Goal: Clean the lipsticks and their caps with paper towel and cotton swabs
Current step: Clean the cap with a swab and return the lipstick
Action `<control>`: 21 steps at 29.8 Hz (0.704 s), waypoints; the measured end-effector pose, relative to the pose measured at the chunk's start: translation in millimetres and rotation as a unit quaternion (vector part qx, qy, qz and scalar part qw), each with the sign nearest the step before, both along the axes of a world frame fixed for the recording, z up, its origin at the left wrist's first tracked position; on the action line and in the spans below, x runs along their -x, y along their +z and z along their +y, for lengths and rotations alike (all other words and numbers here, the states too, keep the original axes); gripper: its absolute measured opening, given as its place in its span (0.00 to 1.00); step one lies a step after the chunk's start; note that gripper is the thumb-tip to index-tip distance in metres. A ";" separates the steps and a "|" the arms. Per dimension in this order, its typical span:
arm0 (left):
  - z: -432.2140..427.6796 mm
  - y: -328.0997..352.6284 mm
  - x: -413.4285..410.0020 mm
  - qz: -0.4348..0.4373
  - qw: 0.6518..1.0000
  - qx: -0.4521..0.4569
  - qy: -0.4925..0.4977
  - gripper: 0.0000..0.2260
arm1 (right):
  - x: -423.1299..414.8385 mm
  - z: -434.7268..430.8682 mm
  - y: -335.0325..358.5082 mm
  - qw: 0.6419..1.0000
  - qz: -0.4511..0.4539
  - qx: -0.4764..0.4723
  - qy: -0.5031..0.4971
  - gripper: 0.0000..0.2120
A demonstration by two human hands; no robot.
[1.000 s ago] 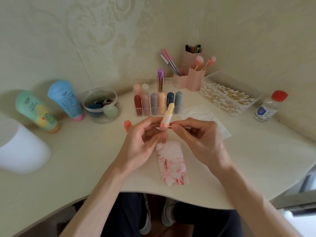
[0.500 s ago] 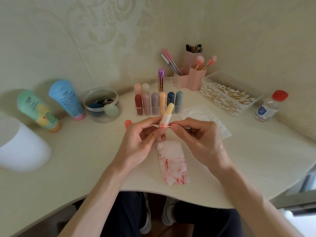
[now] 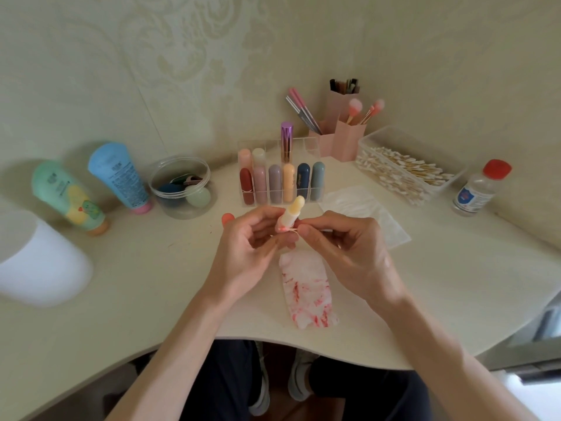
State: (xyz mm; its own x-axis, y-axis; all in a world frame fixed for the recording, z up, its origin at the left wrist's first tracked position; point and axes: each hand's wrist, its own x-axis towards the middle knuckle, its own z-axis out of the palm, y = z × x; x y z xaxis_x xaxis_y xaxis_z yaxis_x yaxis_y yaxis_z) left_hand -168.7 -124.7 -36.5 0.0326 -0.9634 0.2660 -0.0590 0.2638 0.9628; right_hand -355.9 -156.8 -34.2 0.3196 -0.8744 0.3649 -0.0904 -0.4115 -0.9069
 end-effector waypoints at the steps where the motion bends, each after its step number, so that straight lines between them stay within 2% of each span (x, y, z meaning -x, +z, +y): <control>1: 0.7 1.1 0.1 0.005 1.000 -0.006 -0.011 0.14 | 0.2 -0.1 -0.1 1.000 -0.002 -0.001 -0.003 0.06; 7: -0.8 0.6 -2.4 -0.029 0.999 0.000 -0.036 0.14 | 3.2 -1.2 -1.1 1.000 -0.010 0.000 -0.011 0.06; 11: 0.4 4.7 -1.0 0.036 0.999 -0.007 0.009 0.16 | 3.3 0.1 2.1 1.000 -0.010 0.007 -0.011 0.06; 14: 0.3 5.0 -1.4 0.067 0.998 -0.007 0.020 0.13 | 3.0 1.1 4.3 1.000 -0.014 0.007 -0.012 0.07; 17: 0.7 4.3 -0.9 0.053 0.999 -0.004 0.002 0.12 | 3.0 0.1 4.2 1.000 -0.016 0.004 -0.017 0.07; 21: 1.0 2.5 -0.6 0.010 1.000 0.003 0.005 0.19 | 3.4 -0.3 1.5 1.000 -0.003 0.009 -0.026 0.06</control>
